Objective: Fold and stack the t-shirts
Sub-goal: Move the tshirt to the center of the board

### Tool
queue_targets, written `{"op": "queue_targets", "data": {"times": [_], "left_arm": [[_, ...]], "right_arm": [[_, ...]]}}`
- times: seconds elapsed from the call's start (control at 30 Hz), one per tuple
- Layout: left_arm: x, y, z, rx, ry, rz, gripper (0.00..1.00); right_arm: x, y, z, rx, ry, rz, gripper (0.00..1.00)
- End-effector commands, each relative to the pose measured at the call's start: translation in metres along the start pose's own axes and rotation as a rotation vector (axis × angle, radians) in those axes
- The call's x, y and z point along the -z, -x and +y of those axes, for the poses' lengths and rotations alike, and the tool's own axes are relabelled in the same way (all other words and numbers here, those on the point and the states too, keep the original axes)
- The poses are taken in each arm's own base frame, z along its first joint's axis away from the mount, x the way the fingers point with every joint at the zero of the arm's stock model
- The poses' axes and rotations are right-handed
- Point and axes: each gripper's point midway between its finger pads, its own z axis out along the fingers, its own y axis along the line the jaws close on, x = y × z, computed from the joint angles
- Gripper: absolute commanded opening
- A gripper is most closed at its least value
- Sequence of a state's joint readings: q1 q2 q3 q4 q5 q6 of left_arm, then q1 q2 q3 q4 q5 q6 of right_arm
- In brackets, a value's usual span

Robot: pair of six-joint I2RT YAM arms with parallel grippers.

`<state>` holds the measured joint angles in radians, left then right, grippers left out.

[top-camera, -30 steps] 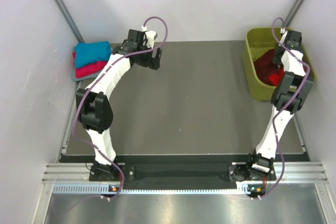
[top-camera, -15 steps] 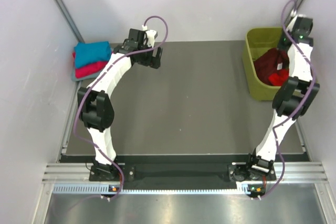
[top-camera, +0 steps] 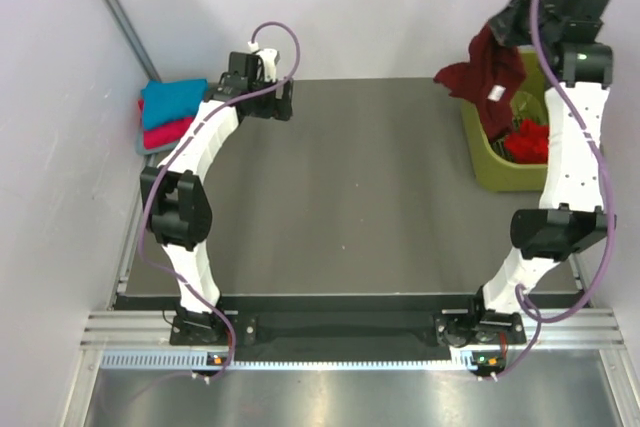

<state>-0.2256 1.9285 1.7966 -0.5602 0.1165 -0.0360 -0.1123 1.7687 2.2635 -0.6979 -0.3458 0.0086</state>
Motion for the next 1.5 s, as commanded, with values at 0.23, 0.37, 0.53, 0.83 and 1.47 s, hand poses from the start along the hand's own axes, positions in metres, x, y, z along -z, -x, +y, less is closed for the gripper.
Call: {"op": "queue_targets", "data": {"times": [0.23,0.37,0.53,0.83,1.47], "left_arm": [[0.049,0.032,0.069,0.155,0.158,-0.155,0.96],[0.061,0.031,0.094,0.205,0.199,-0.172,0.96],[0.072,0.032,0.105,0.201,0.235,-0.189,0.96],[0.08,0.035,0.127,0.223,0.284,-0.209,0.96],[0.084,-0.029,0.075,0.22,0.04,0.016,0.93]], "right_arm": [[0.045,0.069,0.195,0.192,0.387,-0.208,0.0],[0.062,0.092,0.235,0.193,0.46,-0.297,0.0],[0.089,0.127,0.274,0.18,0.53,-0.439,0.0],[0.12,0.15,0.3,0.203,0.558,-0.55,0.0],[-0.047,-0.234,0.117,0.026,0.256,0.395,0.0]]}}
